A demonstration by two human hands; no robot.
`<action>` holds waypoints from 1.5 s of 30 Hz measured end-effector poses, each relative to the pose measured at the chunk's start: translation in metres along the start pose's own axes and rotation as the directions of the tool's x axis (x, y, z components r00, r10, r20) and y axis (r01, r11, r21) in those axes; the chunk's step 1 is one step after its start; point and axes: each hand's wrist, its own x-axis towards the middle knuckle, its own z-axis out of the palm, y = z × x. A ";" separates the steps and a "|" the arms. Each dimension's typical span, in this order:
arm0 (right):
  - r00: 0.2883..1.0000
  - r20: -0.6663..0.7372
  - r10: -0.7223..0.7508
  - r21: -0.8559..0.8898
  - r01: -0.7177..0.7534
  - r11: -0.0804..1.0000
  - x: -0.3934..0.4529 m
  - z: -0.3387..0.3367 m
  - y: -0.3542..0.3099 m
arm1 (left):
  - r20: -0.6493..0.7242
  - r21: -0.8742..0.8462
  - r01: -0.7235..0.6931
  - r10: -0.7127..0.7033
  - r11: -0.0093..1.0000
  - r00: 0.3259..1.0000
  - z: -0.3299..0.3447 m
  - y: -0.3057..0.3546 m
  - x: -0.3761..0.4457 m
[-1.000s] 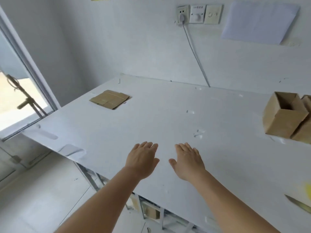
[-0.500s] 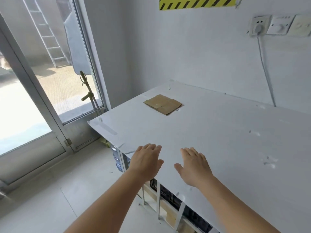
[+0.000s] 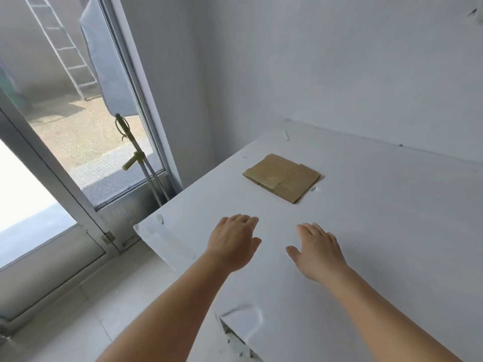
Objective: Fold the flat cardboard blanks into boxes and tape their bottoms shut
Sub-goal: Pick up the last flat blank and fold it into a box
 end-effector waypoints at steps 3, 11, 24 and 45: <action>0.999 0.006 0.033 -0.002 -0.033 0.999 0.033 -0.006 -0.002 | -0.005 -0.004 -0.004 0.004 1.000 1.000 0.000 -0.024 0.038; 0.985 -0.031 0.170 -0.070 -0.172 0.983 0.099 -0.004 0.008 | 0.073 -0.029 -0.056 0.058 0.998 0.996 0.021 -0.068 0.128; 0.832 -0.037 0.554 0.164 -0.542 0.824 0.191 0.011 -0.024 | 0.173 -0.156 -0.176 0.202 0.972 0.964 0.063 -0.134 0.267; 0.540 -0.155 0.827 0.671 -0.557 0.489 0.139 0.013 -0.042 | 0.077 -0.447 -0.277 0.345 0.851 0.935 0.065 -0.105 0.252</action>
